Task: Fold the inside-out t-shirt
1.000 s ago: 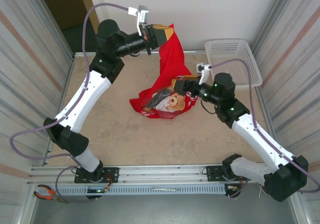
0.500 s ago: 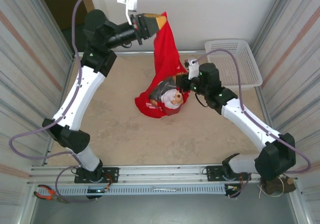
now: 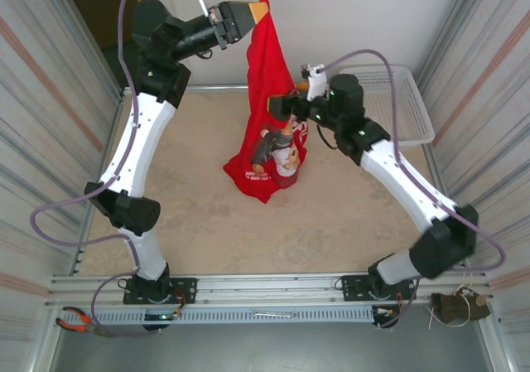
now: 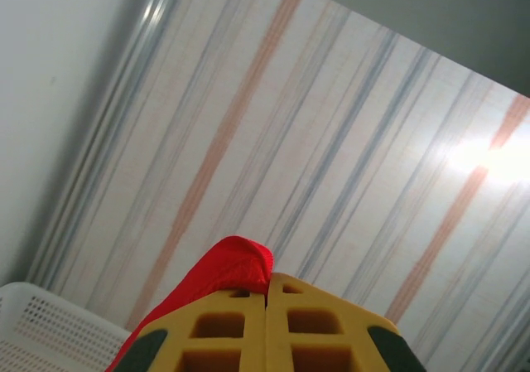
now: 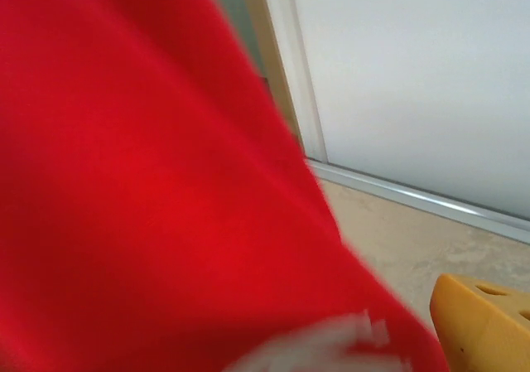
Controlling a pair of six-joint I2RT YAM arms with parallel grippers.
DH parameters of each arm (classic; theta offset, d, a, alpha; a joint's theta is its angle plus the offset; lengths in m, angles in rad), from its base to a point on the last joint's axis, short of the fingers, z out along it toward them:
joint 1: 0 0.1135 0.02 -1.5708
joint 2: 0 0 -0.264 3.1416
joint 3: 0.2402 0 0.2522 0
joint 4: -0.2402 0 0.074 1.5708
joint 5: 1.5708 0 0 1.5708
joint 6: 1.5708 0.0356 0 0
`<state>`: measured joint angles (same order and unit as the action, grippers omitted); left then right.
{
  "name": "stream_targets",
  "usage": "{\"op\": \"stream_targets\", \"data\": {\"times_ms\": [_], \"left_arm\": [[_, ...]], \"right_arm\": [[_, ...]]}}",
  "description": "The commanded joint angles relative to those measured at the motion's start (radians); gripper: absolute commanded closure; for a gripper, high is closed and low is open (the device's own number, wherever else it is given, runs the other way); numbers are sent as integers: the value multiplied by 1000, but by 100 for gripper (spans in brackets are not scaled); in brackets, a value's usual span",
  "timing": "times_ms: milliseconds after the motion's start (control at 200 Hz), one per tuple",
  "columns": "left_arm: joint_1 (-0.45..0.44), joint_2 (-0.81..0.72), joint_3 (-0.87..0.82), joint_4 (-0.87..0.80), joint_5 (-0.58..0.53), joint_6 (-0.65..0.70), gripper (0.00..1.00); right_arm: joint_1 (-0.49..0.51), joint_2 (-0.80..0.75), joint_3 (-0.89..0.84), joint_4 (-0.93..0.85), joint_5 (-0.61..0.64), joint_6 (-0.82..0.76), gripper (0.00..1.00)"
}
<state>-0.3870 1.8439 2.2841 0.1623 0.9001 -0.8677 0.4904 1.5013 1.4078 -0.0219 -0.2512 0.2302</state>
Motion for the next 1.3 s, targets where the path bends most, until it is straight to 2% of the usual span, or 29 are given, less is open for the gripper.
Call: {"op": "stream_targets", "data": {"times_ms": [0,45,55,85,165,245,351,481,536,601,696,777,882,1032,1077,1107,1137,1177,1222,1257,1293], "left_arm": [[4,-40,41,38,10,-18,100],[14,-44,40,-4,-6,3,100],[15,-43,39,-13,-9,6,100],[29,-43,35,-30,-17,16,100],[69,-59,-21,-56,-41,36,61],[110,-126,-176,-32,-76,62,45],[137,-272,-476,-6,-105,143,37],[109,-502,-869,-62,-246,293,33],[56,-601,-1024,-85,-367,368,32],[-48,-703,-1172,-132,-536,465,31],[-245,-809,-1355,-82,-785,535,30],[-437,-829,-1438,-38,-972,597,29],[-578,-773,-1455,27,-1034,643,28],[-637,-615,-1403,65,-1010,637,24],[-637,-570,-1367,22,-1034,639,25],[-630,-548,-1347,-8,-1040,653,32],[-613,-538,-1329,-36,-1022,667,47],[-578,-544,-1313,-74,-987,667,74],[-510,-569,-1305,-111,-928,663,99],[-432,-584,-1298,-141,-844,645,100],[-333,-582,-1280,-166,-691,617,100]], "right_arm": [[-18,113,106,23,-19,23,45],[-32,129,140,33,-52,57,94],[-34,128,142,40,-55,66,100],[-38,118,145,51,-51,91,100],[-48,70,156,35,-11,131,100],[-46,9,184,-12,29,164,100],[-14,-70,235,-97,105,171,100],[41,-134,304,-187,194,154,100],[65,-154,323,-214,231,152,100],[95,-172,341,-237,266,145,100],[149,-197,354,-268,334,133,100],[201,-222,348,-276,403,124,100],[278,-254,333,-282,488,116,100],[377,-298,257,-264,606,132,100],[385,-307,228,-267,645,158,100],[386,-312,206,-269,672,175,100],[386,-318,175,-269,715,194,100],[380,-324,131,-270,776,222,100],[363,-329,81,-267,825,254,100],[348,-326,45,-273,865,283,100],[324,-318,7,-285,905,328,100]]}}
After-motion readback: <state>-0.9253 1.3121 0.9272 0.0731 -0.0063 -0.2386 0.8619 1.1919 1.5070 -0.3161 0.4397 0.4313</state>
